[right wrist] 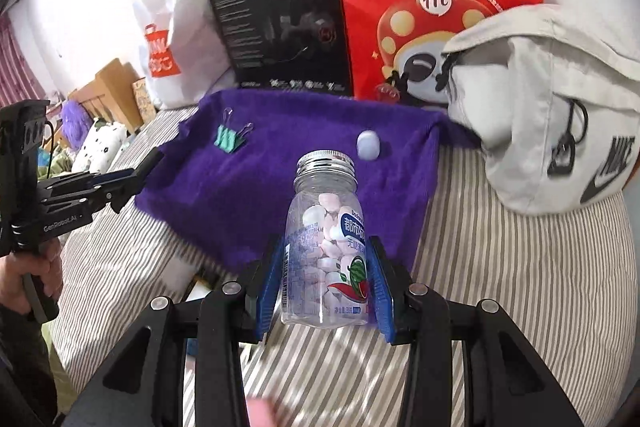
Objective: Organize rigid objects
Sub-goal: 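Carry the black case beside the clip on the towel while the right carries the pill bottle, then open the right gripper to set the pill bottle on the towel while the left withdraws, then grasp the white round jar with the left gripper while the right grasps the pink-and-blue case, then carry the white jar and pink-and-blue case onto the purple towel and release both, then withdraw both grippers from the towel toward the remaining loose items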
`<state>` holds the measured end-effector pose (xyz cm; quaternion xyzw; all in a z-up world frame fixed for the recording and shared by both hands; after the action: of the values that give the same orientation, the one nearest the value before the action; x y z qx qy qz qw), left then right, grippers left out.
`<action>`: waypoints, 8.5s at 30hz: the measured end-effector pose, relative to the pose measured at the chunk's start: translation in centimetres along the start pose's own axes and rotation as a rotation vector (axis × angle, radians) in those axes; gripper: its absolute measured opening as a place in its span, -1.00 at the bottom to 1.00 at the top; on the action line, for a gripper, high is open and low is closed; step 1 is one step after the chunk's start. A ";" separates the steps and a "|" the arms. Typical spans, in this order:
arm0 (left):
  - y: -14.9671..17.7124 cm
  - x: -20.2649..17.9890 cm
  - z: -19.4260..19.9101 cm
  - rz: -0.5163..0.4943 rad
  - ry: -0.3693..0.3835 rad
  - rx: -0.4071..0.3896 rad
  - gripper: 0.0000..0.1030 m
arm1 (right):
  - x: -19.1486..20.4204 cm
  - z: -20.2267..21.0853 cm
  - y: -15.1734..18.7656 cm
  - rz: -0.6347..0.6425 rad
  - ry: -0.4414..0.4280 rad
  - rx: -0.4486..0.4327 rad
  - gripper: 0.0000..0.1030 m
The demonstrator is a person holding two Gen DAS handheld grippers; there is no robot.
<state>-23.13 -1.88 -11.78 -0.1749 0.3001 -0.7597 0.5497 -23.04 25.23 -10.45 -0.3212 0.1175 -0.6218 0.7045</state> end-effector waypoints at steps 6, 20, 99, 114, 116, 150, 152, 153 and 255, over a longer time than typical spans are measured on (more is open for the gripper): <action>-1.0 1.4 -2.3 0.016 -0.006 0.021 -0.60 | -1.1 -2.7 -2.3 0.000 0.031 0.024 -0.21; 0.2 2.8 -6.4 0.027 -0.004 0.082 -0.60 | -1.3 -9.5 -1.8 0.102 0.124 0.182 -0.21; 8.3 -6.7 -3.1 -0.055 -0.122 0.091 0.11 | -0.7 2.0 15.1 -0.169 0.047 0.226 1.00; 7.9 -7.3 -3.1 -0.057 -0.073 0.072 -0.47 | 2.7 0.3 15.3 0.086 0.124 0.117 0.91; 7.9 -7.3 -3.1 -0.059 -0.077 0.072 -0.47 | 2.6 0.5 15.3 0.093 0.121 0.096 0.78; 7.6 -3.6 1.1 0.031 -0.009 0.025 -0.47 | 0.3 2.2 12.6 -0.069 0.028 0.032 -0.27; 7.2 -3.2 1.4 0.033 -0.012 0.018 -0.47 | 0.3 2.2 12.0 -0.066 0.018 0.029 -0.27; 7.0 -3.1 1.6 0.034 -0.014 0.014 -0.47 | 0.3 2.2 11.7 -0.068 0.013 0.030 -0.27; 0.1 -3.6 -3.9 -0.078 -0.024 0.094 0.92 | -3.5 3.3 10.2 -0.204 0.121 0.139 0.88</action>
<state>-24.18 2.50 -14.60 -0.1699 0.2504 -0.7917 0.5307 -13.74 29.80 -14.88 -0.2439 0.0832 -0.7152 0.6497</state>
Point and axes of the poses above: each gripper's, at about its wrist camera, not at the fingertips, and z roughly against the way its jaws point, x to its left, y to its underside, the point moved 5 cm from there along -z, roughly the way its jaws point, and after that the axes turned 6 degrees about -z, right-handed, at the moved point
